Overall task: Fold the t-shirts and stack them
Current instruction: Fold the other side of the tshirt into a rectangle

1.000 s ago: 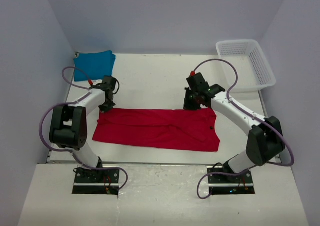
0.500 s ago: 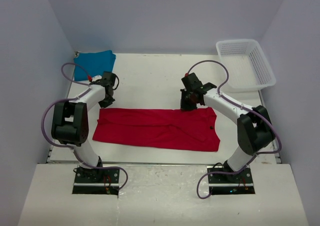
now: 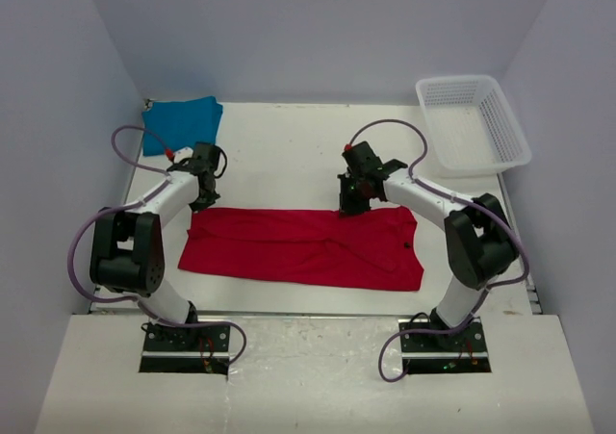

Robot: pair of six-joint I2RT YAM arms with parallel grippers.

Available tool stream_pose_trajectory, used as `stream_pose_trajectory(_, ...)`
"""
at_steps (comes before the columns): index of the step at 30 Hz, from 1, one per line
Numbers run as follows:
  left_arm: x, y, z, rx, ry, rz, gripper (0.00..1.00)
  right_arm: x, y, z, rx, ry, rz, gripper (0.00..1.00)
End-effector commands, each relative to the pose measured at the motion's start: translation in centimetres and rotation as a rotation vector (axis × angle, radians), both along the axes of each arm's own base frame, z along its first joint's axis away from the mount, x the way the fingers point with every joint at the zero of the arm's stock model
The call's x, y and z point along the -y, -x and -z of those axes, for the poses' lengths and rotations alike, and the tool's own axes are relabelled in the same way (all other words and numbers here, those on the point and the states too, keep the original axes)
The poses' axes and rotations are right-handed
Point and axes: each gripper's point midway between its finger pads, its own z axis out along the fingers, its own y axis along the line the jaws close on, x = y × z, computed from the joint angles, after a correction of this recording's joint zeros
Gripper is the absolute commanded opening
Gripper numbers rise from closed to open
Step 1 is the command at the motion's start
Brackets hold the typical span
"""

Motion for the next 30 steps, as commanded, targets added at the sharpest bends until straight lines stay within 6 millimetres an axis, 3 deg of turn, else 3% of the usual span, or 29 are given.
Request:
stream_pose_trajectory(1, 0.8, -0.4, -0.7, 0.053, 0.018, 0.016, 0.00, -3.5, -0.5, -1.1, 0.029, -0.063, -0.126, 0.00)
stream_pose_trajectory(6, 1.1, -0.3, -0.5, 0.049, 0.030, 0.044, 0.00, -7.4, -0.7, -0.9, 0.014, -0.081, -0.207, 0.00)
stream_pose_trajectory(17, 0.6, 0.5, 0.6, -0.001, 0.001, 0.034, 0.00, -7.5, -0.4, -0.1, 0.005, -0.065, -0.192, 0.00)
stream_pose_trajectory(26, 0.3, 1.4, 1.1, -0.032, -0.012, 0.002, 0.00, -7.2, 0.5, 2.4, -0.048, -0.056, -0.186, 0.00)
stream_pose_trajectory(30, 0.5, 1.4, 2.4, -0.063, -0.005, 0.005, 0.00, -7.1, 0.6, 3.2, -0.060, -0.045, -0.177, 0.00)
